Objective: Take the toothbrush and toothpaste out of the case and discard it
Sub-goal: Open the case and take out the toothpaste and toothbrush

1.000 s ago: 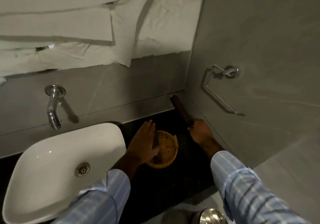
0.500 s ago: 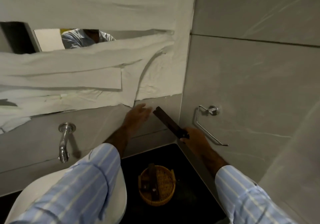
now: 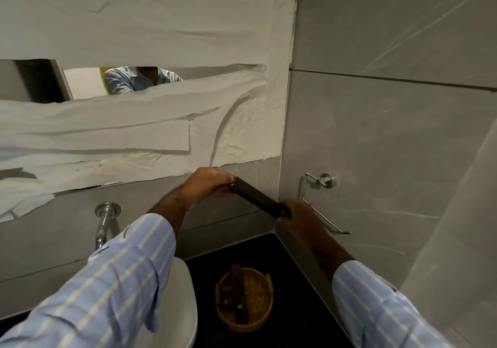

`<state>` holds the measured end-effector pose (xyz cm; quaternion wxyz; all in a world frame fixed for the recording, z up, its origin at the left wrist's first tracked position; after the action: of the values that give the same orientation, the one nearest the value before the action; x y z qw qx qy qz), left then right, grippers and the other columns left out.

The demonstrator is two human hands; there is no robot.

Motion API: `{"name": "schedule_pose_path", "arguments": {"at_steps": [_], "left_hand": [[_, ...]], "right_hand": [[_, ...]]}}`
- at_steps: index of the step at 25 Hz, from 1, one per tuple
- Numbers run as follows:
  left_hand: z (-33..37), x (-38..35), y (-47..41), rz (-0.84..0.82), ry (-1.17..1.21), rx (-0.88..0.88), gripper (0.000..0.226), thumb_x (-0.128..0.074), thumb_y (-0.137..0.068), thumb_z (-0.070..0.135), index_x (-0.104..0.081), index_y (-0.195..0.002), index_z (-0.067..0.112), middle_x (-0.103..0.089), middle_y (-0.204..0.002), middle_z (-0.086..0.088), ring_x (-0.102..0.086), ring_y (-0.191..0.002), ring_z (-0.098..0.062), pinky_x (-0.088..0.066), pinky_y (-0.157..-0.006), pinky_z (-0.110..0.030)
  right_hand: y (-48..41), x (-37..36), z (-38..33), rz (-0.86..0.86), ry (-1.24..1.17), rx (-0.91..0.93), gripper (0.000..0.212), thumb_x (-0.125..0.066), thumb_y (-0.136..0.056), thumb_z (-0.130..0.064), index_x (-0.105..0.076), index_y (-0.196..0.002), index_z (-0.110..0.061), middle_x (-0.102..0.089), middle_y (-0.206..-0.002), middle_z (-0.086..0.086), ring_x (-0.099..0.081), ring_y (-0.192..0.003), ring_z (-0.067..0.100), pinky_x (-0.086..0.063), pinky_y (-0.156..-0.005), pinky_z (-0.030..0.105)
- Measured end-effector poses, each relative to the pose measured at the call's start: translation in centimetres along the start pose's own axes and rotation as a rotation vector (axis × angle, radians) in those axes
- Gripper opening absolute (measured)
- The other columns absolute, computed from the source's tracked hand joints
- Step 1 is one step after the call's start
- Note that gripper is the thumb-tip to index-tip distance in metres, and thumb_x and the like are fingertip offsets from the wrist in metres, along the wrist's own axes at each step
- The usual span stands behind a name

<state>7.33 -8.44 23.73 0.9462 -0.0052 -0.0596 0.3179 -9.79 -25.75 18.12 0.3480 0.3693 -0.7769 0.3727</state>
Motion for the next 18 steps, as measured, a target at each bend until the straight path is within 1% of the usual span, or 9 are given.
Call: {"name": "schedule_pose_path", "arguments": {"at_steps": [3, 6, 8, 10, 12, 14, 15, 17, 18], "left_hand": [[0.0, -0.3, 0.0, -0.014, -0.023, 0.036, 0.022, -0.067, -0.086, 0.013, -0.074, -0.099, -0.003, -0.070, -0.110, -0.025, -0.073, -0.100, -0.032, -0.061, -0.082, -0.034], [0.0, -0.3, -0.2, 0.014, -0.124, 0.061, 0.017, -0.067, -0.085, 0.012, -0.075, -0.094, -0.001, -0.071, -0.105, -0.024, -0.073, -0.097, -0.033, -0.062, -0.082, -0.038], [0.1, -0.4, -0.3, 0.063, -0.237, 0.073, 0.012, -0.064, -0.084, 0.007, -0.073, -0.090, 0.001, -0.070, -0.101, -0.023, -0.073, -0.092, -0.033, -0.063, -0.079, -0.039], [0.0, -0.4, -0.3, 0.102, -0.320, 0.085, 0.011, -0.060, -0.083, 0.001, -0.071, -0.088, 0.002, -0.069, -0.102, -0.023, -0.072, -0.091, -0.033, -0.063, -0.077, -0.041], [-0.4, -0.2, -0.1, 0.135, -0.281, 0.103, 0.015, -0.057, -0.085, 0.000, -0.069, -0.093, -0.001, -0.068, -0.106, -0.025, -0.071, -0.094, -0.036, -0.062, -0.081, -0.046], [-1.1, -0.5, 0.2, 0.107, -0.179, 0.124, 0.022, -0.060, -0.087, 0.008, -0.068, -0.102, -0.006, -0.068, -0.110, -0.026, -0.070, -0.100, -0.038, -0.060, -0.087, -0.049], [-1.3, -0.8, 0.3, 0.089, -0.144, 0.129, 0.024, -0.063, -0.087, 0.010, -0.068, -0.103, -0.007, -0.068, -0.111, -0.027, -0.069, -0.103, -0.038, -0.059, -0.089, -0.049], [-1.4, -0.9, 0.5, 0.110, -0.129, 0.110, 0.022, -0.069, -0.085, 0.007, -0.069, -0.101, -0.008, -0.066, -0.110, -0.029, -0.068, -0.104, -0.039, -0.057, -0.091, -0.050], [-1.3, -0.8, 0.4, 0.137, -0.113, 0.094, 0.022, -0.071, -0.084, 0.006, -0.069, -0.100, -0.009, -0.066, -0.110, -0.030, -0.069, -0.103, -0.038, -0.058, -0.091, -0.050]], "right_hand": [[-0.1, 0.4, -0.1, 0.006, 0.013, 0.026, 0.031, -0.069, -0.085, -0.016, -0.068, -0.117, -0.015, -0.071, -0.109, 0.009, -0.065, -0.101, 0.026, -0.043, -0.085, 0.028], [-0.2, 0.5, -0.2, -0.020, 0.034, 0.034, 0.033, -0.067, -0.088, -0.016, -0.065, -0.121, -0.014, -0.068, -0.114, 0.010, -0.063, -0.105, 0.026, -0.046, -0.092, 0.033], [-0.4, 0.4, -0.2, -0.028, 0.044, 0.049, 0.032, -0.066, -0.088, -0.016, -0.066, -0.120, -0.014, -0.068, -0.113, 0.011, -0.063, -0.105, 0.025, -0.044, -0.090, 0.030], [-0.5, 0.2, -0.2, -0.030, 0.055, 0.061, 0.029, -0.065, -0.089, -0.014, -0.067, -0.118, -0.013, -0.069, -0.111, 0.011, -0.064, -0.101, 0.025, -0.042, -0.085, 0.026], [-0.6, -0.1, 0.4, -0.050, 0.046, 0.047, 0.027, -0.064, -0.089, -0.014, -0.069, -0.116, -0.014, -0.070, -0.108, 0.010, -0.065, -0.099, 0.024, -0.041, -0.081, 0.023], [-0.6, -0.4, 0.8, -0.070, 0.039, 0.046, 0.025, -0.064, -0.089, -0.014, -0.070, -0.113, -0.015, -0.072, -0.105, 0.009, -0.067, -0.097, 0.024, -0.041, -0.079, 0.023], [-0.7, -0.5, 0.9, -0.066, 0.042, 0.050, 0.025, -0.065, -0.088, -0.014, -0.071, -0.112, -0.015, -0.072, -0.104, 0.009, -0.067, -0.097, 0.024, -0.040, -0.078, 0.023], [-0.9, -0.7, 1.2, -0.020, 0.007, 0.021, 0.028, -0.070, -0.085, -0.017, -0.070, -0.113, -0.015, -0.071, -0.104, 0.008, -0.066, -0.098, 0.025, -0.040, -0.079, 0.024], [-1.0, -0.7, 1.6, 0.028, -0.048, -0.049, 0.033, -0.072, -0.084, -0.022, -0.068, -0.116, -0.014, -0.069, -0.105, 0.006, -0.065, -0.098, 0.024, -0.041, -0.080, 0.025]]}}
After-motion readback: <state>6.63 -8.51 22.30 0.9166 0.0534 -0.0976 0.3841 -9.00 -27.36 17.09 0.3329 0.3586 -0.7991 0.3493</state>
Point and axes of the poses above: each hand's wrist, its own y-axis away from the middle knuckle, its own x-axis out of the back of the hand, z = x × y, the point moved 8 cm from there along -y, towards the middle knuckle
